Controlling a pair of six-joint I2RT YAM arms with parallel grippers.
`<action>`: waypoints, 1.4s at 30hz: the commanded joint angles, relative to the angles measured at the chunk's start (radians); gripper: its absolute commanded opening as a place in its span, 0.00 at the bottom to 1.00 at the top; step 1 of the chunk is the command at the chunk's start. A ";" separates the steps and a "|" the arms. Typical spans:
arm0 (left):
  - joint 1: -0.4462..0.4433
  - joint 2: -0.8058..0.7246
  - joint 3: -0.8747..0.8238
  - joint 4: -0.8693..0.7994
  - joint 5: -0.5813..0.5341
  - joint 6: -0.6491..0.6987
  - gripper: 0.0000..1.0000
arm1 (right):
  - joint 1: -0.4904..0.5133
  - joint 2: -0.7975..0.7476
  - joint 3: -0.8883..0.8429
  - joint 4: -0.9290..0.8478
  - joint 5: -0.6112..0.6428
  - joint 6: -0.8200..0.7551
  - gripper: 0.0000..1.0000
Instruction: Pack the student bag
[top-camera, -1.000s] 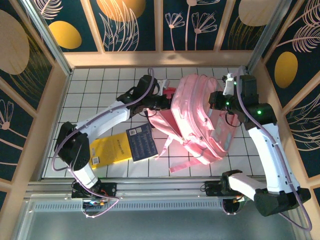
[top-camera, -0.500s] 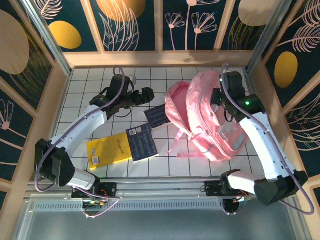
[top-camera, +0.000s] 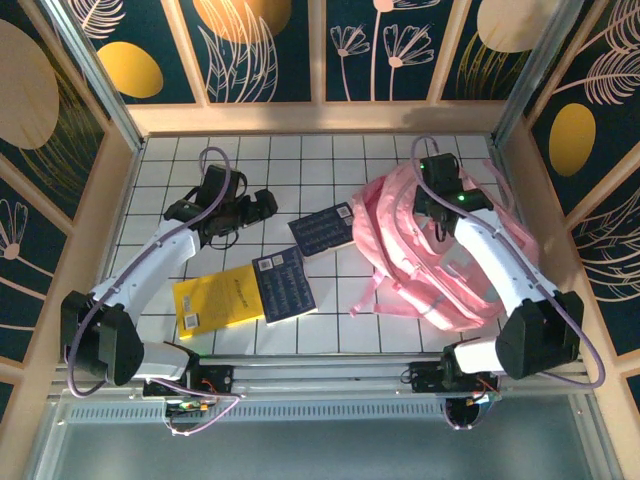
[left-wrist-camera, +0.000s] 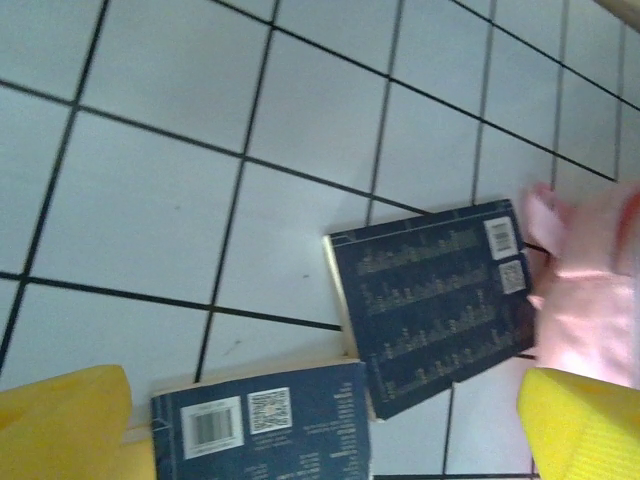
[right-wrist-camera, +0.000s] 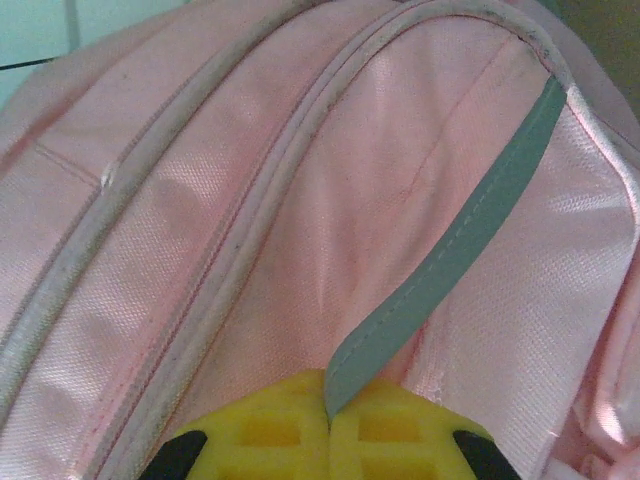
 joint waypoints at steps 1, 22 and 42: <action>0.014 -0.023 -0.027 0.000 -0.003 -0.020 0.99 | -0.074 0.008 -0.022 -0.004 0.128 0.059 0.06; -0.019 0.312 0.095 0.273 0.264 0.034 0.98 | 0.198 0.062 0.102 0.074 -0.421 0.206 0.60; -0.063 0.834 0.552 0.250 0.484 0.155 0.98 | 0.317 0.165 -0.327 0.662 -0.554 1.034 0.60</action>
